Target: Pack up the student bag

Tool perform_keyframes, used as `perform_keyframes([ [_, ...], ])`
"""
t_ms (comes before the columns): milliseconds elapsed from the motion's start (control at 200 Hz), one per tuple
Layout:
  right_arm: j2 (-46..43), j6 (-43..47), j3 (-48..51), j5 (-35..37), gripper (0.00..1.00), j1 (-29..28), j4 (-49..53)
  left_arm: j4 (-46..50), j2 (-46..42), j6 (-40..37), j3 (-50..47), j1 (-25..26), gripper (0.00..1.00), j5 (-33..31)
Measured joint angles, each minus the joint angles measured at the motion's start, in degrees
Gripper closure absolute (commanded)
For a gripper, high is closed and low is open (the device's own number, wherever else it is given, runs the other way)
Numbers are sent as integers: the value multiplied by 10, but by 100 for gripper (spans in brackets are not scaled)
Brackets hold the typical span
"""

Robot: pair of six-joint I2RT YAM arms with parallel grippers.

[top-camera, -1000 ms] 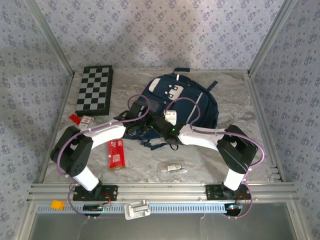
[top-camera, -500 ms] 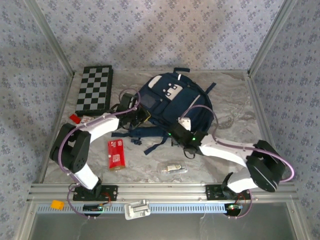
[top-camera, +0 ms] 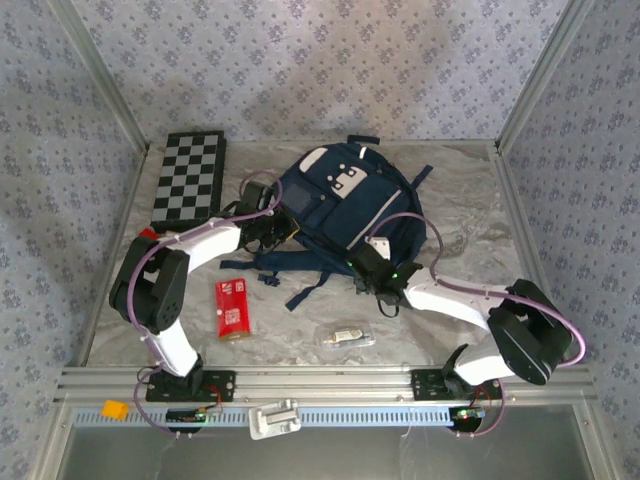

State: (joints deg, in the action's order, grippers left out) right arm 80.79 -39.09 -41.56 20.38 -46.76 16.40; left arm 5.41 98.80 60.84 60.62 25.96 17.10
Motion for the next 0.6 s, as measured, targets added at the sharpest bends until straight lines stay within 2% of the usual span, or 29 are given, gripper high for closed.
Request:
perform_keyframes([
  [115, 18, 12, -1, 8, 79, 4, -15, 0, 0, -3, 0, -1, 100, -2],
  [385, 34, 51, -1, 35, 100, 5, -37, 5, 1, -11, 8, -1, 100, -2],
  [600, -21, 59, 3, 47, 100, -6, -20, 27, 18, -33, 43, -12, 100, 3],
])
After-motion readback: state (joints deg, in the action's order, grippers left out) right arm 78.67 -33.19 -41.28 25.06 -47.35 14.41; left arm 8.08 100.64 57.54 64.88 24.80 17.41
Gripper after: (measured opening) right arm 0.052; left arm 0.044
